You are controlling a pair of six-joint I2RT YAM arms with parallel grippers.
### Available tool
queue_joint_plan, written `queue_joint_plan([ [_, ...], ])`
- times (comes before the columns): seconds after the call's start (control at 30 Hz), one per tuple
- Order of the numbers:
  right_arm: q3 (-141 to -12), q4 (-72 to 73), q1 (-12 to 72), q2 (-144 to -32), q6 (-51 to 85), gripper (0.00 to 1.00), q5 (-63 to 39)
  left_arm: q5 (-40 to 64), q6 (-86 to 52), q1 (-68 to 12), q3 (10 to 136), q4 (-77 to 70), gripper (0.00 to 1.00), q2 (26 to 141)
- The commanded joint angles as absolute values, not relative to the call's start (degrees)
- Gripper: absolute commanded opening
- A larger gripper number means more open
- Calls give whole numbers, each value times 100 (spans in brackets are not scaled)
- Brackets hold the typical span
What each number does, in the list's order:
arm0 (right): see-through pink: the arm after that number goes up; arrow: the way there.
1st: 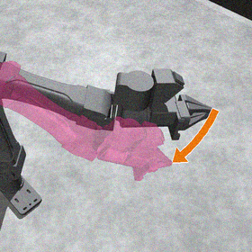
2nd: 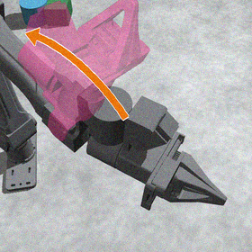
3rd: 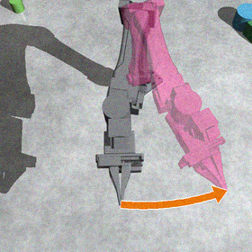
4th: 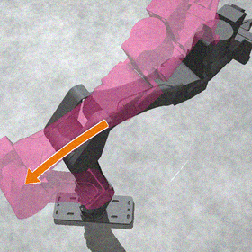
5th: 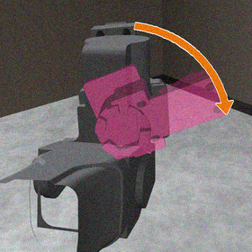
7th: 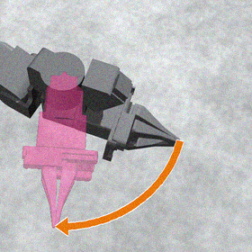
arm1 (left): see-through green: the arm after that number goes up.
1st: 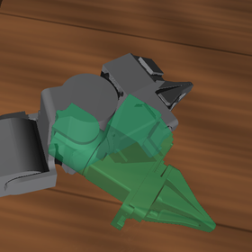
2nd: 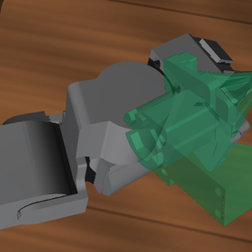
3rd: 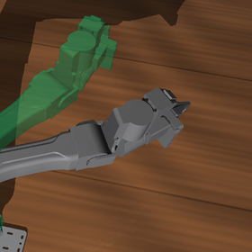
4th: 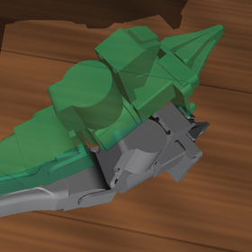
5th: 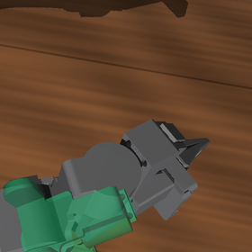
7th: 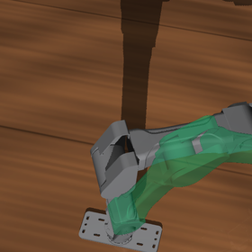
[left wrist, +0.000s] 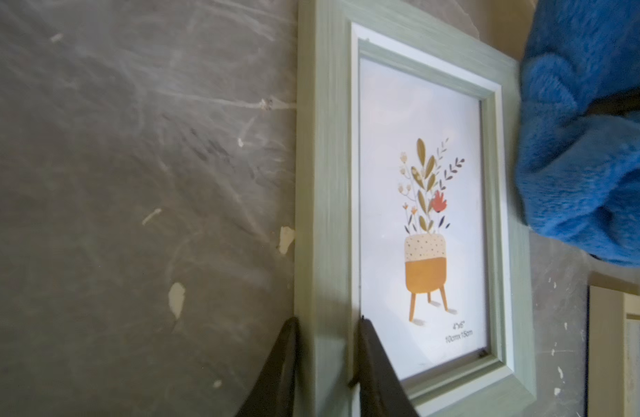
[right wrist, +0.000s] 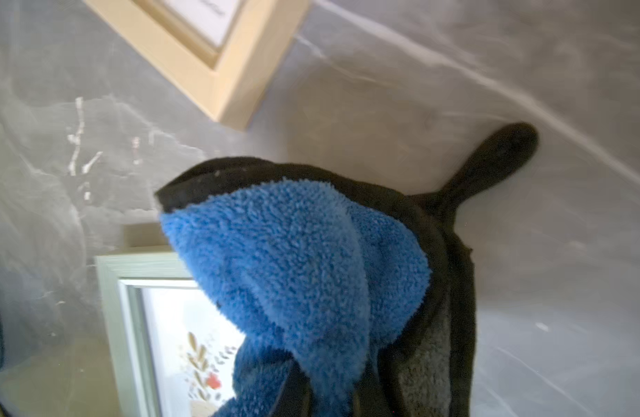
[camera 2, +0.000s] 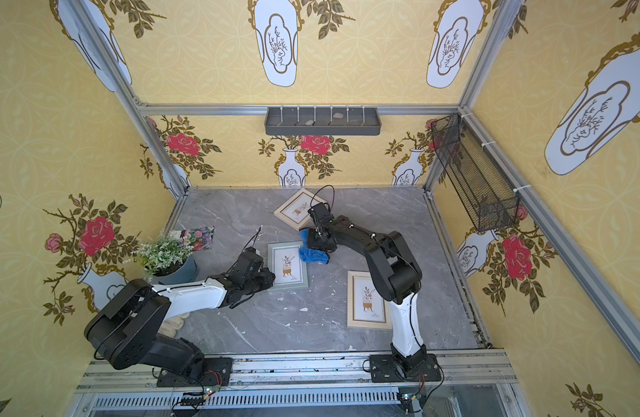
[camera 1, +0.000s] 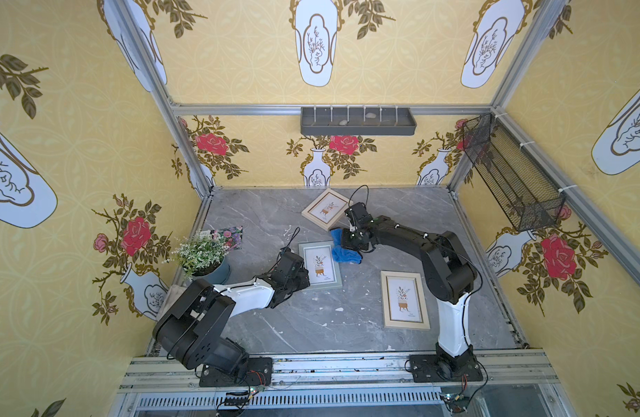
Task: Wipe the picture frame with a cloth
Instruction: Wipe the dirt from the picture frame.
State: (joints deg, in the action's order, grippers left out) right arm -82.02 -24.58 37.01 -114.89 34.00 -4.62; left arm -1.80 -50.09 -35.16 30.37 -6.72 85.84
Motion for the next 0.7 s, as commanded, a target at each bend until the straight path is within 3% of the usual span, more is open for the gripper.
queue_joint_plan([
  [0.0,-7938,-2504,3745,-11110,3297,3,-299,-319,-4974,-3507,2949,771,19,8621],
  [0.17,-7425,-2147,3812,-10449,3306,4,-488,-237,-4846,-3507,3185,914,21,8508],
  [0.67,-5854,-736,4029,-8976,2809,5,-1177,-583,-4331,-3505,3530,1173,66,6966],
])
